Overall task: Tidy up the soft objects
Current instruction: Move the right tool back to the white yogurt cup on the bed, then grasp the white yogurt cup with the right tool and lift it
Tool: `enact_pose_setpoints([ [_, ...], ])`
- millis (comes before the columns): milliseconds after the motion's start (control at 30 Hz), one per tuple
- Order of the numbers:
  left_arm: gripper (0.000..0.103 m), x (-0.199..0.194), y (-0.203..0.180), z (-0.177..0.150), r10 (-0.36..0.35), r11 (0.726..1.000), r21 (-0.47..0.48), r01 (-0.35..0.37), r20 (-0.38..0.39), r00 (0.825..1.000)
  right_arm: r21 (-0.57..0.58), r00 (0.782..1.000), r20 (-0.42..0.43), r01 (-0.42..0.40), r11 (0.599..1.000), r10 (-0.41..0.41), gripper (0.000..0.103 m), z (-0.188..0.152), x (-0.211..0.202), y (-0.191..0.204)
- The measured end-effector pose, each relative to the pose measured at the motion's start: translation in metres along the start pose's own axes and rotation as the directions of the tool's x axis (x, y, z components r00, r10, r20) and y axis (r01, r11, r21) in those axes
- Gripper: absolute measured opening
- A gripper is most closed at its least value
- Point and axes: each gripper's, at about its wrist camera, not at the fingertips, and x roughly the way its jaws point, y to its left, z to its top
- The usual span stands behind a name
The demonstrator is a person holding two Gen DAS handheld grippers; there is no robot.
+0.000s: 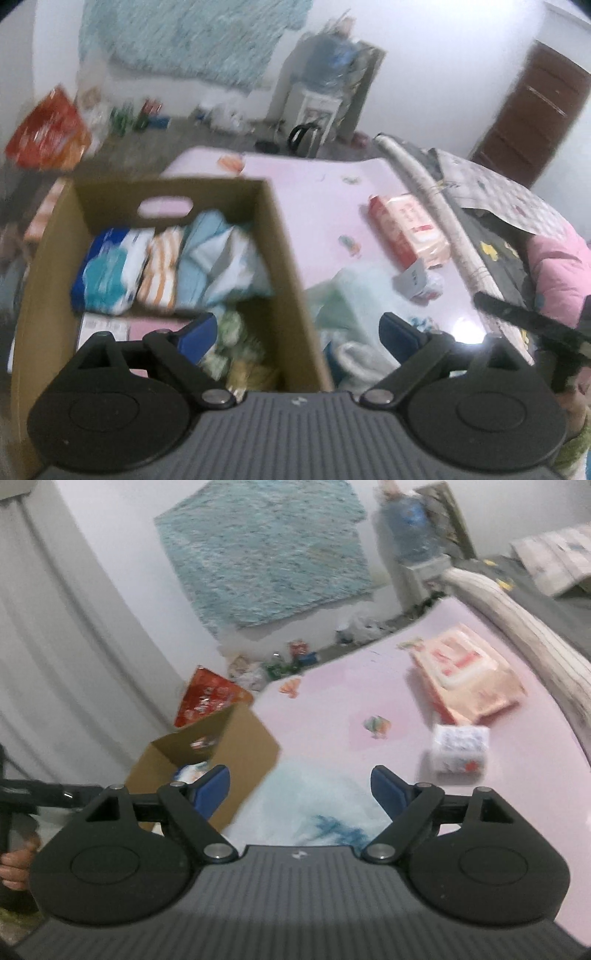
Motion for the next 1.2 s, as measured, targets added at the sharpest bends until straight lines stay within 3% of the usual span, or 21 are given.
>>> enact_pose_setpoints([
  [100,0.095,0.009,-0.025,0.005,-0.001,0.998,0.066,-0.001,0.019,1.0,0.033,0.999,0.017,0.04,0.999,-0.041,0.084,-0.003,0.004,-0.021],
  [300,0.095,0.043,-0.063,0.005,-0.029,0.991,0.13,0.034,-0.038,0.999,0.079,0.989,0.025,0.142,0.987,-0.144,0.084,0.004,0.026,-0.068],
  [500,0.095,0.058,-0.077,0.001,-0.03,0.991,0.132,0.038,-0.062,0.998,0.073,0.966,-0.04,0.256,0.964,-0.254,0.088,0.022,0.086,-0.105],
  [667,0.095,0.056,-0.077,-0.006,-0.002,0.994,0.111,0.007,-0.05,0.999,0.041,0.947,-0.137,0.299,0.953,-0.291,0.089,0.028,0.142,-0.122],
  [700,0.095,0.056,-0.077,-0.006,0.006,0.994,0.109,-0.001,-0.044,0.999,0.026,0.941,-0.14,0.314,0.949,-0.308,0.087,0.026,0.15,-0.123],
  [733,0.095,0.054,-0.077,-0.008,0.015,0.994,0.108,-0.011,-0.036,0.999,0.022,0.939,-0.14,0.321,0.947,-0.315,0.075,0.026,0.154,-0.125],
  [767,0.095,0.053,-0.078,-0.01,0.021,0.994,0.106,-0.018,-0.026,0.999,0.025,0.935,-0.139,0.333,0.942,-0.327,0.07,0.025,0.156,-0.127],
  [967,0.095,0.033,-0.091,-0.025,-0.007,0.994,0.107,0.004,0.025,1.0,0.211,0.975,-0.103,0.217,0.953,-0.199,0.065,0.014,0.126,-0.152],
  [1067,0.095,0.025,-0.101,-0.039,-0.061,0.992,0.109,0.056,0.042,0.997,0.391,0.993,-0.104,0.087,0.916,-0.05,0.065,-0.007,0.103,-0.178],
  [1200,0.095,0.024,-0.119,-0.067,-0.153,0.977,0.152,0.146,0.035,0.988,0.52,0.993,-0.095,-0.011,0.854,0.071,0.066,-0.047,0.072,-0.19],
])
